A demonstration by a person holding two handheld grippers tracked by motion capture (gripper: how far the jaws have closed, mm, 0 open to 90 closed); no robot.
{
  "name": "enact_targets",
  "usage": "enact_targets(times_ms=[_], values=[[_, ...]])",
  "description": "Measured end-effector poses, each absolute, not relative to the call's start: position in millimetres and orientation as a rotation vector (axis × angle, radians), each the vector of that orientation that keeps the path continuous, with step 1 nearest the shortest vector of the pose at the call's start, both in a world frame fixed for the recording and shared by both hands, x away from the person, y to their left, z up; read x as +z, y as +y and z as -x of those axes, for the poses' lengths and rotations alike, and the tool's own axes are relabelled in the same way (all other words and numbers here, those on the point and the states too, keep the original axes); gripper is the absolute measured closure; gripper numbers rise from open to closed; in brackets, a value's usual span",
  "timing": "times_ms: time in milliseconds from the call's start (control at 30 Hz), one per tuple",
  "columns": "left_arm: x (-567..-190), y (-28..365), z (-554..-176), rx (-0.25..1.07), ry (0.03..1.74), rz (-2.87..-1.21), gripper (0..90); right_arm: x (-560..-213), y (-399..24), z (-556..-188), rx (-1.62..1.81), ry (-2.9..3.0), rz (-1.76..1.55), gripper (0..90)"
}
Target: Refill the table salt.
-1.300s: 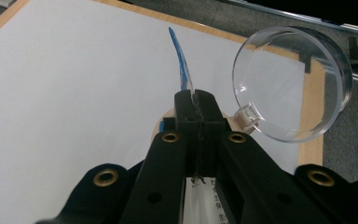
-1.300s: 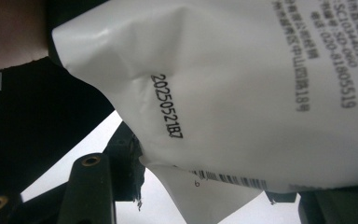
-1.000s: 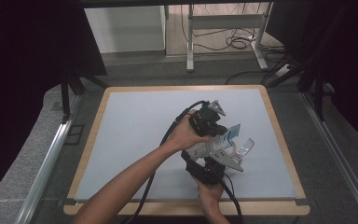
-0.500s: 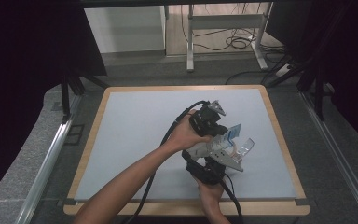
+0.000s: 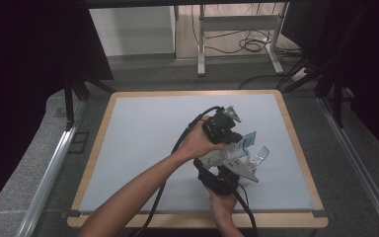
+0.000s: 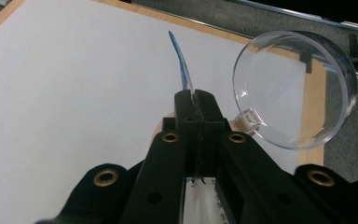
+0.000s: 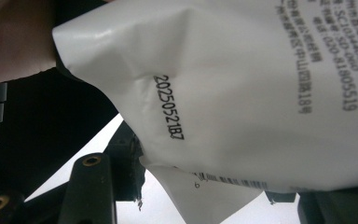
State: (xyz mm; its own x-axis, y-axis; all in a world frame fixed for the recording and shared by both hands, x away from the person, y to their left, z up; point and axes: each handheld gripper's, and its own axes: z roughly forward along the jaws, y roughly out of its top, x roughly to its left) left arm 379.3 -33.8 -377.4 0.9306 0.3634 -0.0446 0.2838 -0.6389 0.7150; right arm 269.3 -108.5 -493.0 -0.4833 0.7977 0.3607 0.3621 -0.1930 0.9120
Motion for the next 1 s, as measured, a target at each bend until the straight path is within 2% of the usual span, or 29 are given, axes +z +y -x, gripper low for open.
enact_targets(times_ms=[1000], values=[[-379.0,-35.5,-379.8,0.134,0.454,-2.307,90.0,-495.5,-106.6,-269.2,1.720,1.691,-1.350,43.2]])
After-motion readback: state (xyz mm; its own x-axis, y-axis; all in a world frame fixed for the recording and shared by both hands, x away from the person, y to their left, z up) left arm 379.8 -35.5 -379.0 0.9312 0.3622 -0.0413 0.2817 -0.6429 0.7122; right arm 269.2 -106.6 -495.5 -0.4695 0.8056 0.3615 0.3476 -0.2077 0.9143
